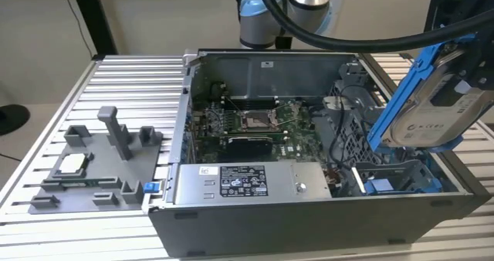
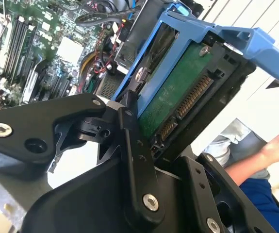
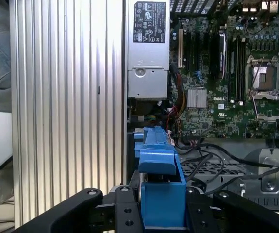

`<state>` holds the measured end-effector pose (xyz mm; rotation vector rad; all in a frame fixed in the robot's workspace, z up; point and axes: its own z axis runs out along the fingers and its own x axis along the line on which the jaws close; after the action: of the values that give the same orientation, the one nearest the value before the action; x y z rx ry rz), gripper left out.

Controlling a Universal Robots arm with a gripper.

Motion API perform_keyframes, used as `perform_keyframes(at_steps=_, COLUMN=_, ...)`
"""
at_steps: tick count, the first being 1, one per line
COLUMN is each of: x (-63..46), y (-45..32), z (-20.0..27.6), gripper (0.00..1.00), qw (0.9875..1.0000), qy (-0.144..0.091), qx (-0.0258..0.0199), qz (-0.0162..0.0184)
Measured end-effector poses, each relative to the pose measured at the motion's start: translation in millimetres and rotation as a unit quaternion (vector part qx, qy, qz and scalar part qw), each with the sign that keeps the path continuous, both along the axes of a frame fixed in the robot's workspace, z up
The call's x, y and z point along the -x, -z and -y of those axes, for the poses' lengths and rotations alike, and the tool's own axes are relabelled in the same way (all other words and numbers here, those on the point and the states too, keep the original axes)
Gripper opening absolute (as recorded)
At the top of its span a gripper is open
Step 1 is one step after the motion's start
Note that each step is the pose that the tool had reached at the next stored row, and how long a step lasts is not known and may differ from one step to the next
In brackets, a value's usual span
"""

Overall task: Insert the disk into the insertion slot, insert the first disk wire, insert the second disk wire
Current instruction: 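Insert the disk into the insertion slot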

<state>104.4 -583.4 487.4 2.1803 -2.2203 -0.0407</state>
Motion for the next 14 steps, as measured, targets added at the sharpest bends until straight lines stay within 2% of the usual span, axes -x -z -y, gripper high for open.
perform_keyframes(at_steps=14, x=0.0, y=3.0, z=0.0, gripper=0.0, qw=1.0, qy=0.0, qx=0.0, qz=0.0001)
